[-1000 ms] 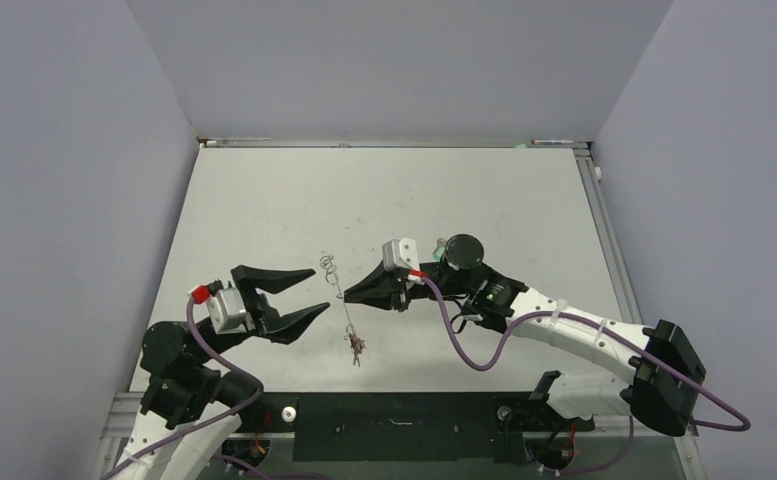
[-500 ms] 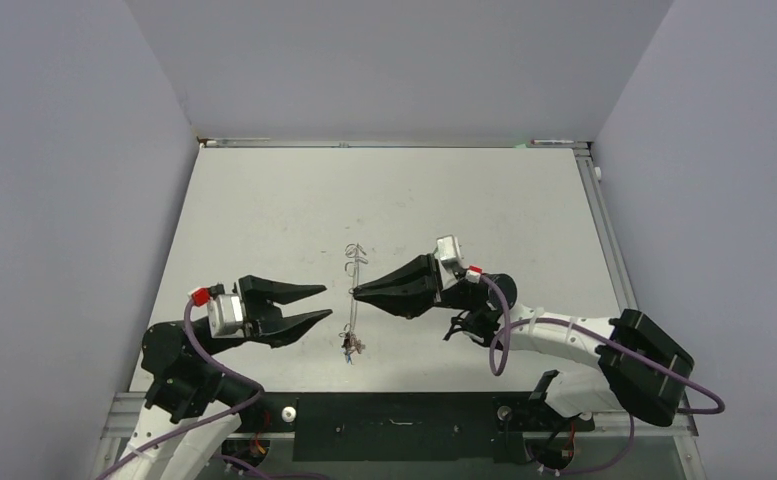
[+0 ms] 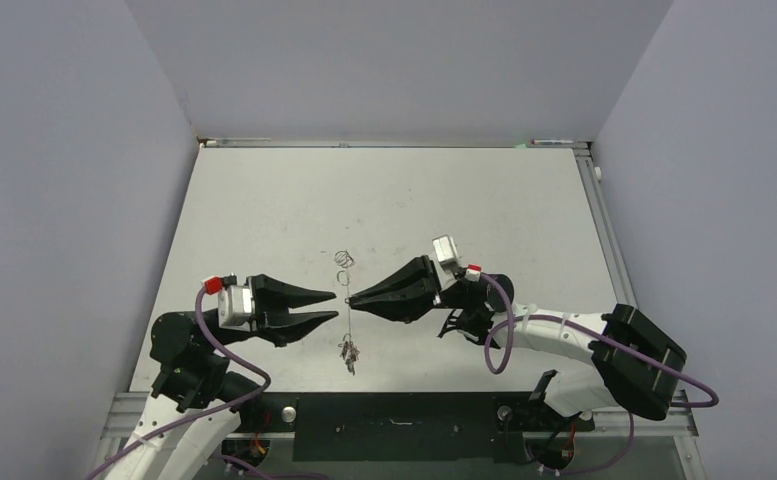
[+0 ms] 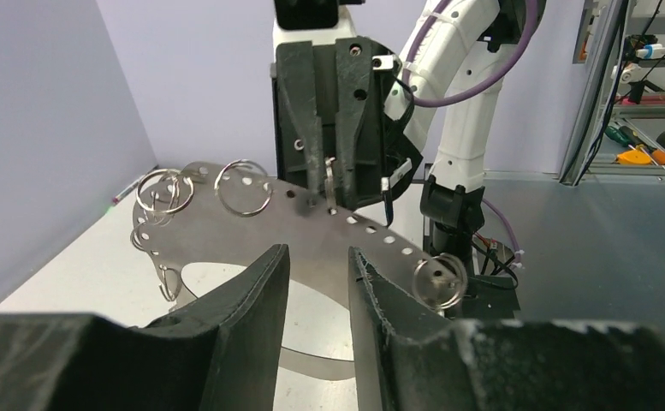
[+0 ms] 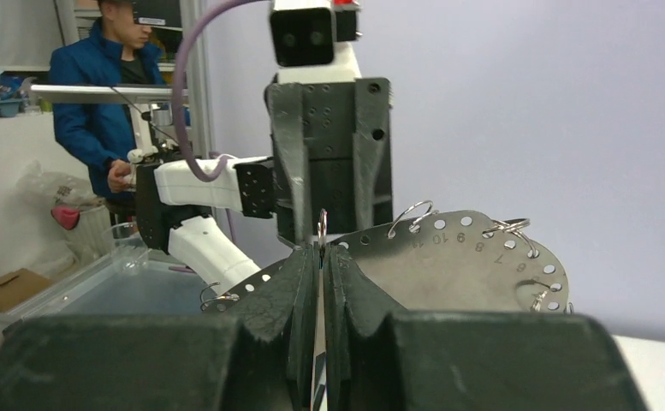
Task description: Put the keys on the keyring
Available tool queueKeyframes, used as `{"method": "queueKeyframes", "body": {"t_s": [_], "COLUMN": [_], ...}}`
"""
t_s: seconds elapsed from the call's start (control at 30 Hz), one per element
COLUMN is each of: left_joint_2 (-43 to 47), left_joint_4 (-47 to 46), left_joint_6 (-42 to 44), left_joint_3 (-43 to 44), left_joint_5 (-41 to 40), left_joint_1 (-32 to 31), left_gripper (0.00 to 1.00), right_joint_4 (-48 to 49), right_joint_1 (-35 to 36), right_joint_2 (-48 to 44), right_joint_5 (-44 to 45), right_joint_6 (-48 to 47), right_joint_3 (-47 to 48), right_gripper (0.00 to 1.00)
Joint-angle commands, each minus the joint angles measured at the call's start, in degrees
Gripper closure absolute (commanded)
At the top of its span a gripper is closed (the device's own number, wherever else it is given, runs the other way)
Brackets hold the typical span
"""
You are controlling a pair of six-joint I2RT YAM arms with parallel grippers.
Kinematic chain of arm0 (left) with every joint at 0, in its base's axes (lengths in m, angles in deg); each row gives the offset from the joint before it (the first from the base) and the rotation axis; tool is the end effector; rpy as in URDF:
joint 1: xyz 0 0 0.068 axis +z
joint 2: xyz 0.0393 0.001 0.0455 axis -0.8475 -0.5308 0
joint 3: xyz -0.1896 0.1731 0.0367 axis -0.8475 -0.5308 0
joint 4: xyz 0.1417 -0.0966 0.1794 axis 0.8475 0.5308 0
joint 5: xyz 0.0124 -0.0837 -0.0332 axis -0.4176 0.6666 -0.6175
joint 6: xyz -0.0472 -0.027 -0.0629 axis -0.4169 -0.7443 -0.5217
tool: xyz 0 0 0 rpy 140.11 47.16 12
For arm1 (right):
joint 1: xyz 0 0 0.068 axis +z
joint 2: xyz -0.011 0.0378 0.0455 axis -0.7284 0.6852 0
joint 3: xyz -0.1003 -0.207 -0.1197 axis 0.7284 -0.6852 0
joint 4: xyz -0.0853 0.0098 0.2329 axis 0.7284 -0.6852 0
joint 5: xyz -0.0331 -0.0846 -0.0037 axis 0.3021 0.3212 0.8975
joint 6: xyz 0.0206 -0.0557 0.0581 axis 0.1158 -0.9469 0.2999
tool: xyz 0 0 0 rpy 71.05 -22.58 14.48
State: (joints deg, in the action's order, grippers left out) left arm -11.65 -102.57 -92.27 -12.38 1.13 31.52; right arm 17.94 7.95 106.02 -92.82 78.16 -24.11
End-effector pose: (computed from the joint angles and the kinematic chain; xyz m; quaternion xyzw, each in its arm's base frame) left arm 0.0738 -0.0985 0.3535 0.3914 0.4487 -0.4953 0.6326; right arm 0.1134 0.2503 0.3295 -0.4221 0.2993 0.6914 0.5041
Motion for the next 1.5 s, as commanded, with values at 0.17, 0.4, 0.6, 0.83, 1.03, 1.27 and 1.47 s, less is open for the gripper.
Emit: {"method": "queueKeyframes", "body": {"t_s": [0.17, 0.4, 0.6, 0.83, 1.03, 1.27, 1.47], "left_joint_2": [-1.8, -1.4, -1.6, -1.8, -2.1, -3.1, -3.0], "left_joint_4": [-2.9, -3.6, -4.0, -4.0, -4.0, -2.2, 0.0], "left_joint_6": [-1.8, -2.5, -2.9, -3.0, -3.0, -1.7, -0.1], "left_joint_3": [0.4, 0.1, 0.1, 0.1, 0.1, 0.4, 1.0], "left_joint_5": [1.7, 1.9, 2.1, 2.2, 2.2, 2.1, 2.4], "left_joint_1": [0.2, 0.2, 0.1, 0.1, 0.1, 0.1, -0.4], "left_gripper": [0.72, 0.69, 0.68, 0.73, 0.79, 0.85, 1.00], "right_joint_4": [-3.3, -10.0, -14.6, -18.0, -20.5, -18.3, -17.7], "right_joint_1": [3.7, 4.1, 4.2, 4.7, 5.5, 6.3, 6.3], "right_joint_2": [-2.9, -4.6, -5.5, -6.2, -6.2, -6.2, -6.7], "right_joint_5": [-3.5, -0.5, 0.2, 0.1, -0.8, -1.4, -1.5], "right_joint_6": [-8.4, -13.3, -16.0, -18.1, -19.6, -18.8, -18.6], "right_joint_3": [5.3, 5.2, 5.4, 6.0, 7.0, 7.5, 8.3], "right_gripper": [0.95, 0.95, 0.95, 0.95, 0.95, 0.95, 0.95]}}
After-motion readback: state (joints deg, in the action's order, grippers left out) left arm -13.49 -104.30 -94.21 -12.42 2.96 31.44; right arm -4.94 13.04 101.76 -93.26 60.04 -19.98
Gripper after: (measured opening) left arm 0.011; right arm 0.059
